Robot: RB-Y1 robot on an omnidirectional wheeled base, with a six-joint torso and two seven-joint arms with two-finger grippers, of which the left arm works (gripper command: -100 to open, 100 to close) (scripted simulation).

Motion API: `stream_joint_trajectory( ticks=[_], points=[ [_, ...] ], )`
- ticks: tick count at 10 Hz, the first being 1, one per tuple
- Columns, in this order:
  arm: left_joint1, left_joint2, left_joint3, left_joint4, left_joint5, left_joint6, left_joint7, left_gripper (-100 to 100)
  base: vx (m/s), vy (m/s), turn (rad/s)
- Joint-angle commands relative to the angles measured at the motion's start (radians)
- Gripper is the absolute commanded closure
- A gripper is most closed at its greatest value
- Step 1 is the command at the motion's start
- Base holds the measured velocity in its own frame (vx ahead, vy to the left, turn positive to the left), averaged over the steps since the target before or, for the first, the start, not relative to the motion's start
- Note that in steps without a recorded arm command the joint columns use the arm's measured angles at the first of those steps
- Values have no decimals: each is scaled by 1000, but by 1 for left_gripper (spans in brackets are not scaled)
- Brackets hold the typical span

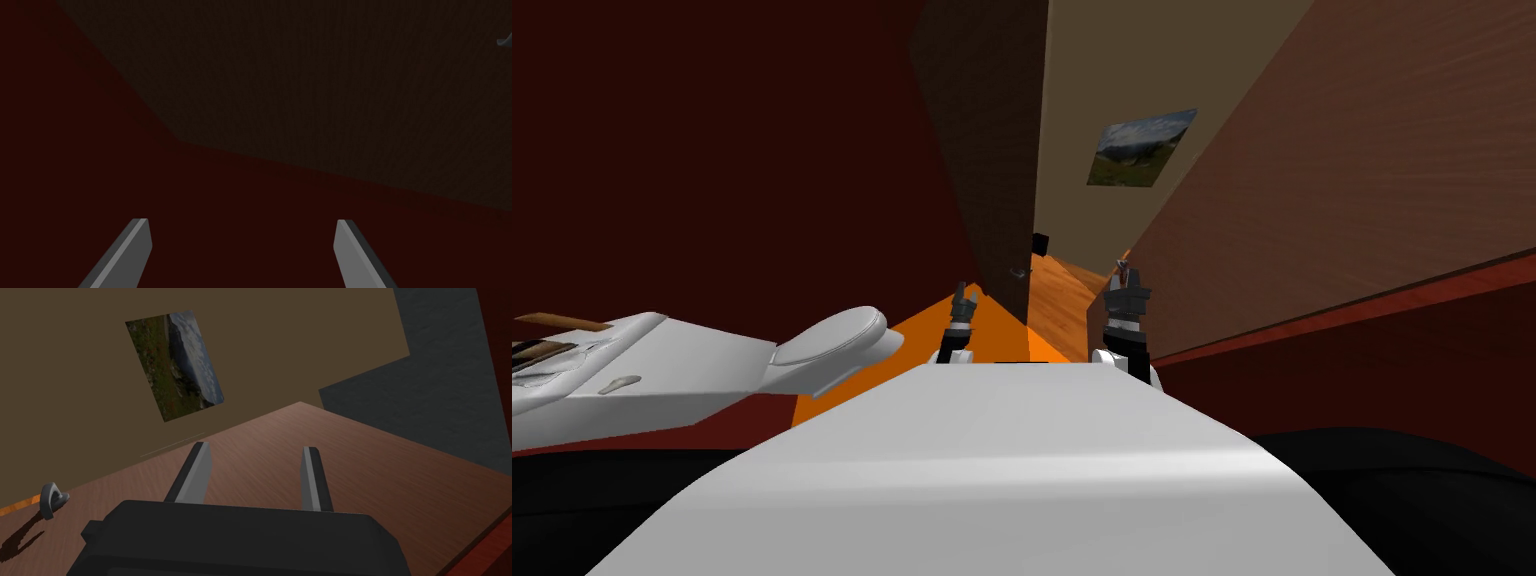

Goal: Push the door open

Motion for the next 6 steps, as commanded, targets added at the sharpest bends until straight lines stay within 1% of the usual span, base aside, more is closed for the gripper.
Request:
stream_joint_trajectory(
  ticks=[1, 3, 4, 5, 6],
  points=[
    [-8, 3, -14, 41, -3, -12, -1, -100, 92, 55, -111],
    [-24, 5, -31, 90, -6, -24, -3, -100, 77, 59, -117],
    [-24, 5, -31, 94, -6, -24, -3, -100, 59, 47, -34],
    [-32, 7, -40, 120, -8, -30, -3, -100, 54, 48, -71],
    [-39, 8, -48, 147, -9, -36, -4, -100, 63, 64, -129]
  ],
)
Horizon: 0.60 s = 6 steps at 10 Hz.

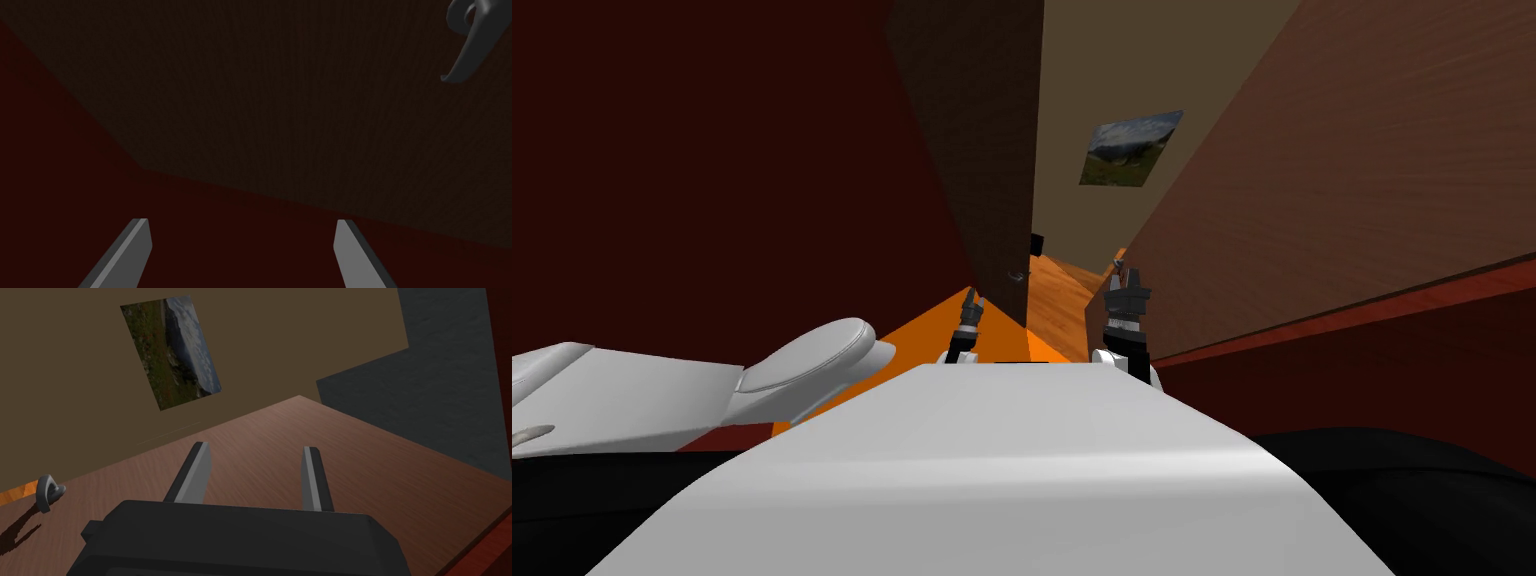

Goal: Push the door open

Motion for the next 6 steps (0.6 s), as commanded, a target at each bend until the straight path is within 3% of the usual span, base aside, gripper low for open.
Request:
stream_joint_trajectory(
  ticks=[1, 4, 6],
  points=[
    [-11, 3, -13, 47, -2, -15, -2, -100, 70, 57, -123],
    [-35, 5, -39, 126, -7, -33, -4, -100, 79, 78, -110],
    [-57, 6, -63, 202, -12, -50, -7, -100, 111, 96, -191]
  ],
)
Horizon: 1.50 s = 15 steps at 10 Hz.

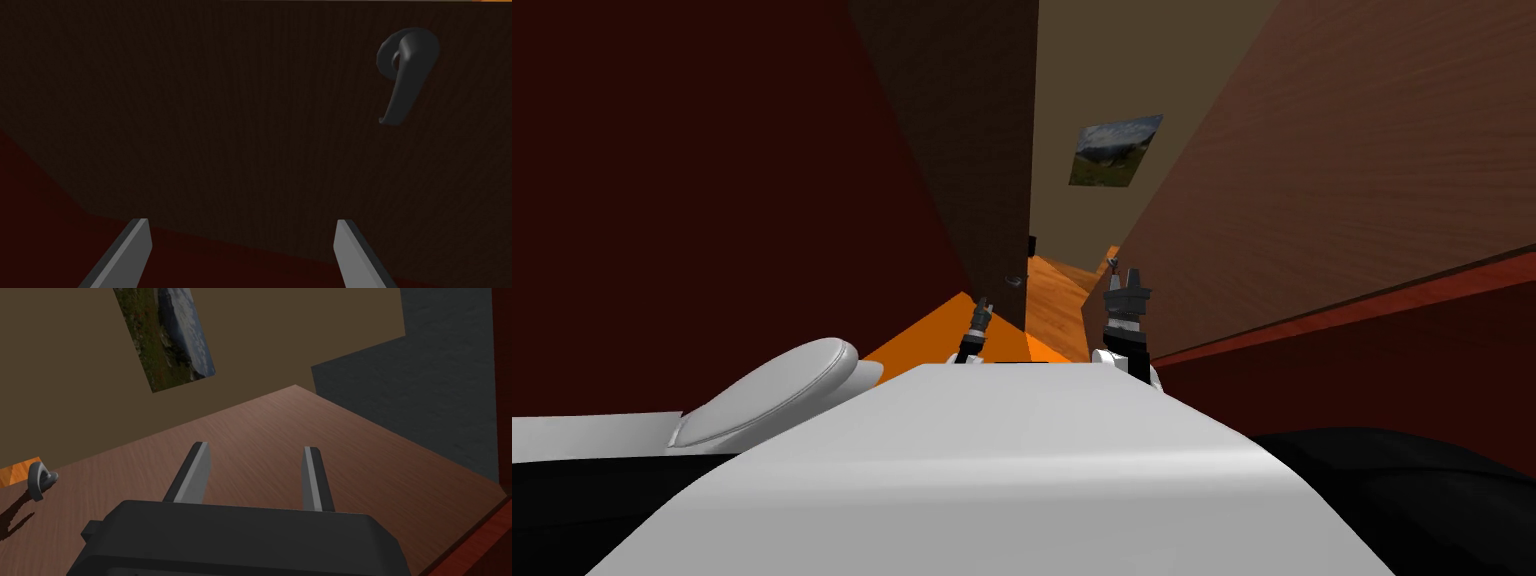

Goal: Push the door open

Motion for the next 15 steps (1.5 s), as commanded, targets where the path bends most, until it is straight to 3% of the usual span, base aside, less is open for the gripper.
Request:
stream_joint_trajectory(
  ticks=[1, 9, 10, 11, 15],
  points=[
    [-9, 0, -5, 28, -1, -8, 0, -100, 77, 62, -9],
    [-66, 0, -66, 219, -12, -52, -6, -100, 70, 70, -96],
    [-79, -1, -79, 262, -15, -62, -8, -100, 94, 92, -165],
    [-79, -1, -79, 262, -15, -62, -8, -100, 69, 78, -67],
    [-101, -3, -104, 339, -20, -79, -10, -100, 65, 65, -73]
  ],
)
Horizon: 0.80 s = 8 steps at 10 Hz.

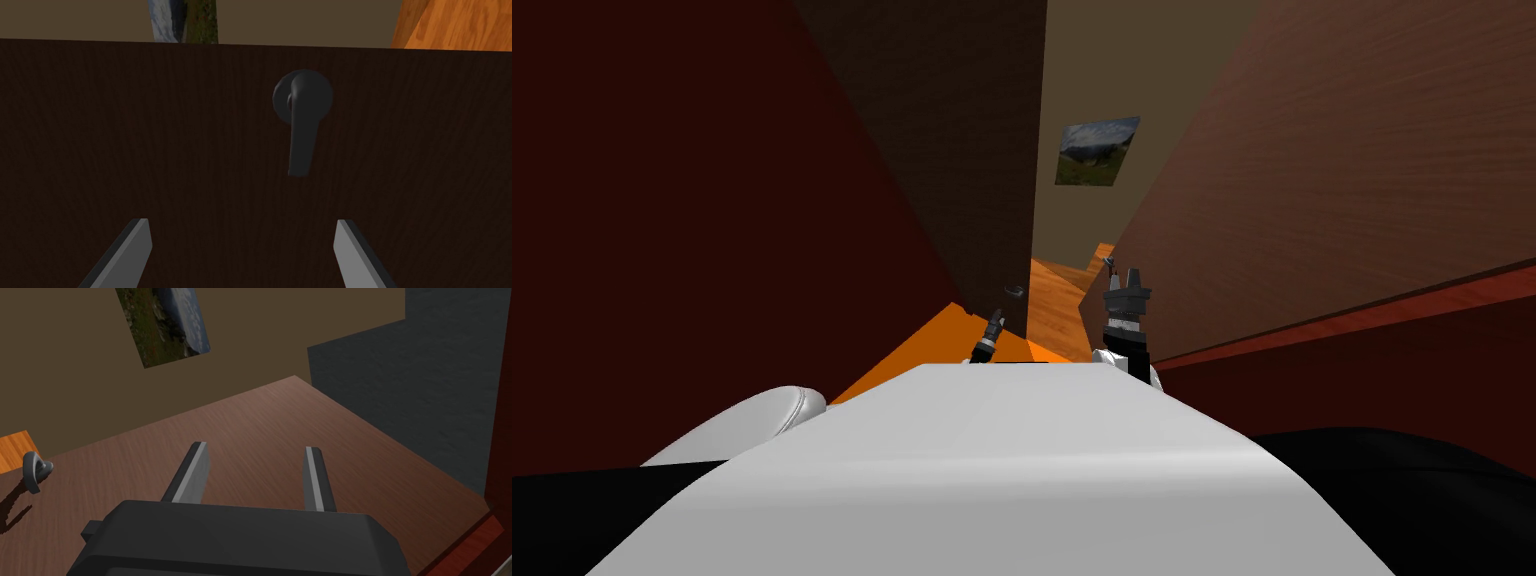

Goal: Push the door open

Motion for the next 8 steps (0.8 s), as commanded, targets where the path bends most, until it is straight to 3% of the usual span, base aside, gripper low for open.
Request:
stream_joint_trajectory(
  ticks=[1, 6, 8],
  points=[
    [-10, -1, -10, 29, -2, -6, -1, -100, 73, 75, -84],
    [-44, -6, -47, 145, -9, -32, -5, -100, 98, 103, -101],
    [-52, -8, -55, 171, -11, -38, -6, -100, 89, 89, -51]
  ],
)
